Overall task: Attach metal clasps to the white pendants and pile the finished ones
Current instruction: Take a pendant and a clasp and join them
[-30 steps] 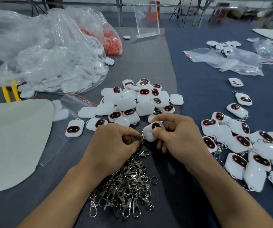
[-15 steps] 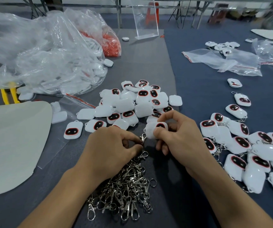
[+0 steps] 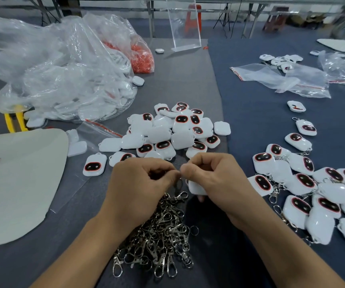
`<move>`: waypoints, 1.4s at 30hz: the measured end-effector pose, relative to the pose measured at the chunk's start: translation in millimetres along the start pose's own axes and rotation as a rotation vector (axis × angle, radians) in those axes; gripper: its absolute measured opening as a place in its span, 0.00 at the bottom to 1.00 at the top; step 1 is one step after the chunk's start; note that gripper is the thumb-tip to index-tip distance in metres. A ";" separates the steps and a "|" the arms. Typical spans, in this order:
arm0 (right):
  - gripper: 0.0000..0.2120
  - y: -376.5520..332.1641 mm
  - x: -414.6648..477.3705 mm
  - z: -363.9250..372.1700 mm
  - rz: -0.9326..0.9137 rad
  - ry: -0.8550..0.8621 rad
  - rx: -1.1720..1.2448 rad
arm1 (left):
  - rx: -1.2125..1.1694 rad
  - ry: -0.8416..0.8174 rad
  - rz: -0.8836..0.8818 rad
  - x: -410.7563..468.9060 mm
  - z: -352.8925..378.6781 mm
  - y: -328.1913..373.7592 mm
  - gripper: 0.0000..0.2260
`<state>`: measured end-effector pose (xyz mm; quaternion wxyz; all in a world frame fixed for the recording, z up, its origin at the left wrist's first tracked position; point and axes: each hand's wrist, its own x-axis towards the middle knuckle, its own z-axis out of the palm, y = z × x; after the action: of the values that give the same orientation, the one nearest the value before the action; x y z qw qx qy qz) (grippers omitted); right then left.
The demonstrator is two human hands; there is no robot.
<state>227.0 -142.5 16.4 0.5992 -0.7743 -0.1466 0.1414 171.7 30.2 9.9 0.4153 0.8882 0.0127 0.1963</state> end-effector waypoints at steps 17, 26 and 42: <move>0.07 -8.6 -7.9 6.0 -0.096 0.134 -0.149 | -0.278 -0.043 -0.103 3.3 -1.0 2.9 0.13; 0.08 -6.9 -12.1 4.8 -0.225 0.201 -0.381 | -0.148 -0.053 0.040 -1.8 -1.6 9.0 0.05; 0.06 -7.3 -4.1 6.0 -0.067 0.108 0.140 | -0.389 -0.035 -0.047 3.8 -0.3 9.6 0.04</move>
<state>220.4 -137.0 22.1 0.6633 -0.7316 -0.1296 0.0890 173.8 24.8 18.5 0.5837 0.7940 -0.0121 0.1695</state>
